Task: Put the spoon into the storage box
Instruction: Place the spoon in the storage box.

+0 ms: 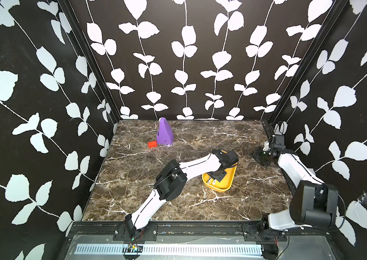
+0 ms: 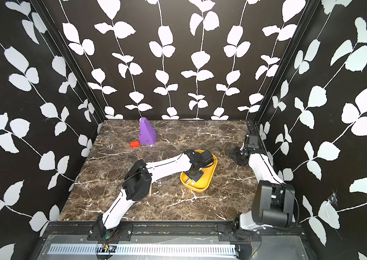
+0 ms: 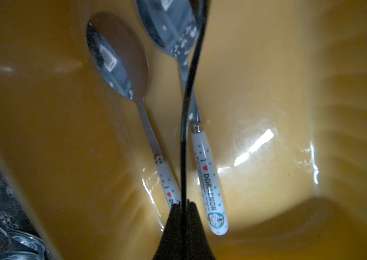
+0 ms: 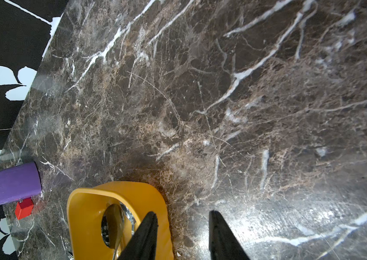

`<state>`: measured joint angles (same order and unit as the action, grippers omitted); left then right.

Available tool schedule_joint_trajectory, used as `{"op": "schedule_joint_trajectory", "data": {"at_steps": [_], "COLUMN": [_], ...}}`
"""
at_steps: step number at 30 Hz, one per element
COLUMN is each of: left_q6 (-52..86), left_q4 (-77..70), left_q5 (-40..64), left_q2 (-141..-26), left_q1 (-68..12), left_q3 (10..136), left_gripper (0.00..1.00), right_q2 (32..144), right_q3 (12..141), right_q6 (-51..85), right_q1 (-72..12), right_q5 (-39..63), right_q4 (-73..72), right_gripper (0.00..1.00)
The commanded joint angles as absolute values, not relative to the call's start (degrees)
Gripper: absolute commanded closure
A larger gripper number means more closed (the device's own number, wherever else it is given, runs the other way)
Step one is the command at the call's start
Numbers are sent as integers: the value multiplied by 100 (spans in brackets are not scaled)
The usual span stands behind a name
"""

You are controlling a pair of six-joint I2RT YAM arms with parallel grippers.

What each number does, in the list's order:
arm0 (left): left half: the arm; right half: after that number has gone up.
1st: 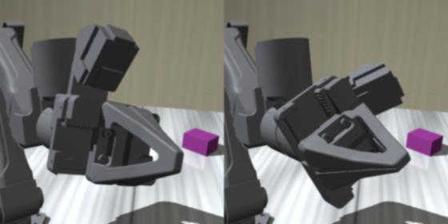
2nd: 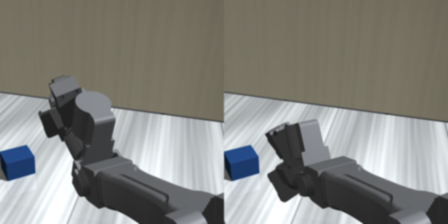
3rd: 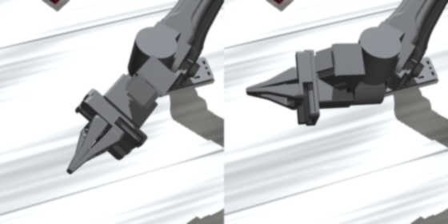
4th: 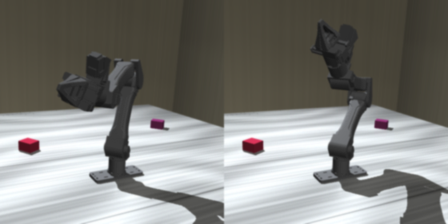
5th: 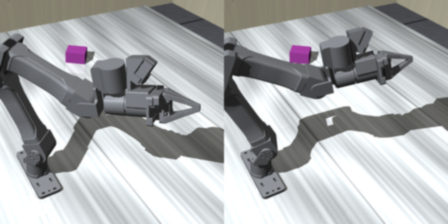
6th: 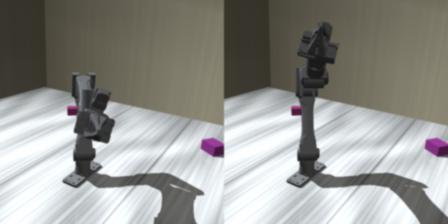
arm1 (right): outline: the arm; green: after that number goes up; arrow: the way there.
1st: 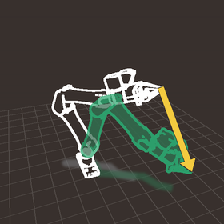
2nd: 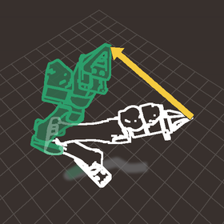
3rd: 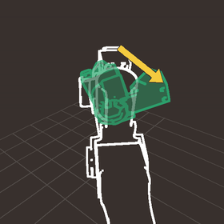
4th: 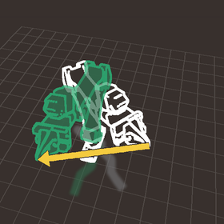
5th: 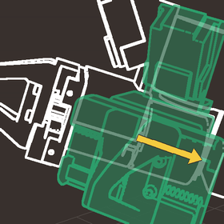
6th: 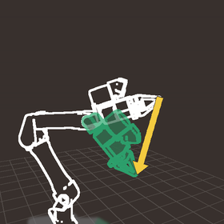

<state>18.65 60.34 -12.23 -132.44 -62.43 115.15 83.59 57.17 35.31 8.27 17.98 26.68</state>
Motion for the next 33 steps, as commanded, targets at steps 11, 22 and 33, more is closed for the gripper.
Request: {"op": "schedule_joint_trajectory", "data": {"at_steps": [11,22,33], "left_q6": [1898,1860,1855], "left_q4": [6517,6627,6608], "left_q5": [-1494,-1400,-1137], "left_q2": [-13608,-13769,-13563], "left_q1": [-6451,-6476,-6529], "left_q3": [12056,12152,12153], "left_gripper": [100,87,74], "right_q2": [8438,8489,8539], "right_q3": [5511,5516,5523], "right_q6": [3478,3499,3499], "right_q1": [854,857,860], "right_q5": [1877,1859,1891], "right_q4": [2665,2659,2657], "right_gripper": [59,59,59]}}
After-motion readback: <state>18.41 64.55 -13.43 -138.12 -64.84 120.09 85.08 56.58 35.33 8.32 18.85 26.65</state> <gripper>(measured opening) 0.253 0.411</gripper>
